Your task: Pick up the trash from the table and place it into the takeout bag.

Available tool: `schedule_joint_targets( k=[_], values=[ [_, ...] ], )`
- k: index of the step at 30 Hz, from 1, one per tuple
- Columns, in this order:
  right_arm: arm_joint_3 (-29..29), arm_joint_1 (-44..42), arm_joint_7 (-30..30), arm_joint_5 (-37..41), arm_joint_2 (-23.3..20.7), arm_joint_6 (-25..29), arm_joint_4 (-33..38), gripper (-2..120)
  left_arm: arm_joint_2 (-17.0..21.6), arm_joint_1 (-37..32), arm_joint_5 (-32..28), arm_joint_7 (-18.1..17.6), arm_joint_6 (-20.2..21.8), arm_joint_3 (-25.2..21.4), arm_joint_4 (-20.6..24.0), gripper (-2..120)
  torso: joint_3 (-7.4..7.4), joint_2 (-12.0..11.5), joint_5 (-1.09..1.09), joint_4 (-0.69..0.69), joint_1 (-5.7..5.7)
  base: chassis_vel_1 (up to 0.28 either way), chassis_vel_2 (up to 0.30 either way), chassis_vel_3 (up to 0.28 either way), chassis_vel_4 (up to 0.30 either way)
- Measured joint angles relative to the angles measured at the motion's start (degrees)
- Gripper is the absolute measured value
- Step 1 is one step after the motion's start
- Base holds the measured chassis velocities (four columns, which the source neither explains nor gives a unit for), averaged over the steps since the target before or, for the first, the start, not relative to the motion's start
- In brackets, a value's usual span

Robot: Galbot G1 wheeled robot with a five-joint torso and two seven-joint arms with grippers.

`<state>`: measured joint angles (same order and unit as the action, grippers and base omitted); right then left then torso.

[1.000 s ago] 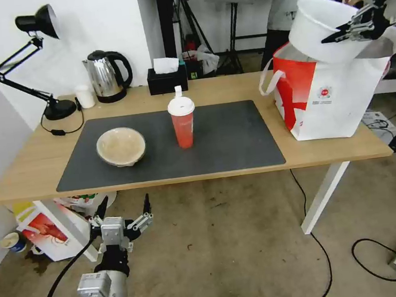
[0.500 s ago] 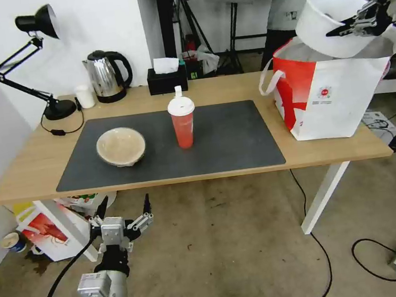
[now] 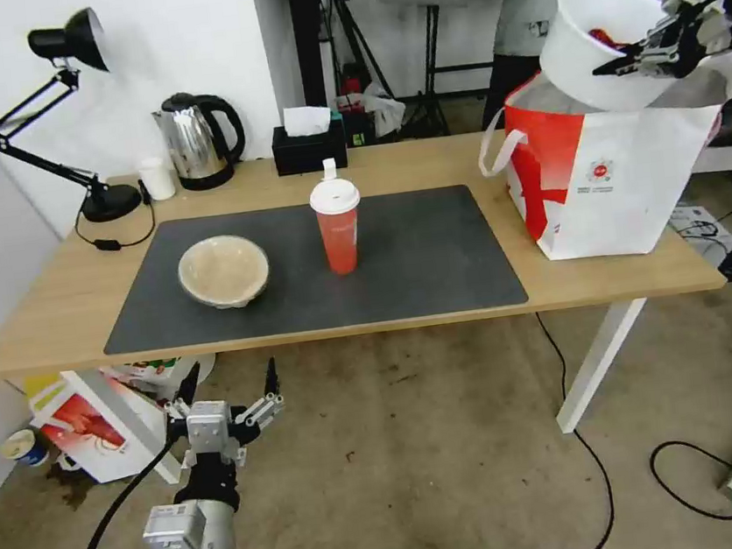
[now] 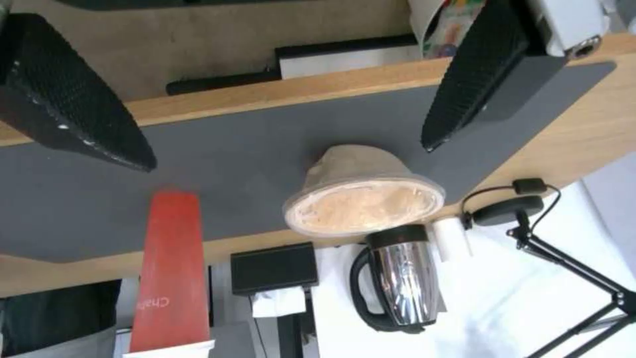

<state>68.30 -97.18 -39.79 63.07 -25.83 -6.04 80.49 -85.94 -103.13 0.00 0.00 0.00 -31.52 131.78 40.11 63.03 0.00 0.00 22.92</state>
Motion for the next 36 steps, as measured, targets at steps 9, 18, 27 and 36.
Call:
schedule_joint_targets(
  k=[9, 18, 27, 36],
  values=[
    [4.7, -4.9, 1.4, -1.0, -0.8, 0.2, -1.4, 1, 0.0, 0.0, 0.0, 0.0, 0.0, 0.0, 0.0, 100, -0.01, 0.0, 0.0, 0.0, 0.0, 0.0, 0.0, 0.0, 0.0],
    [8.2, -8.7, 1.4, -2.2, -2.2, 0.1, -4.4, 1, 0.0, 0.0, 0.0, 0.0, 0.0, 0.0, 0.0, 100, -0.01, 0.0, 0.0, 0.0, 0.0, 0.0, 0.0, 0.0, 0.0],
    [9.8, -11.1, 1.5, -3.4, -3.0, 0.1, -6.7, 1, 0.0, 0.0, 0.0, 0.0, 0.0, 0.0, 0.0, 100, -0.01, 0.0, 0.0, 0.0, 0.0, 0.0, 0.0, 0.0, 0.0],
    [9.9, -12.4, 1.5, -4.4, -2.6, 0.1, -7.8, 1, 0.0, 0.0, 0.0, 0.0, 0.0, 0.0, 0.0, 100, -0.01, 0.0, 0.01, -0.01, 0.0, 0.0, 0.0, 0.0, 0.0]
  ],
)
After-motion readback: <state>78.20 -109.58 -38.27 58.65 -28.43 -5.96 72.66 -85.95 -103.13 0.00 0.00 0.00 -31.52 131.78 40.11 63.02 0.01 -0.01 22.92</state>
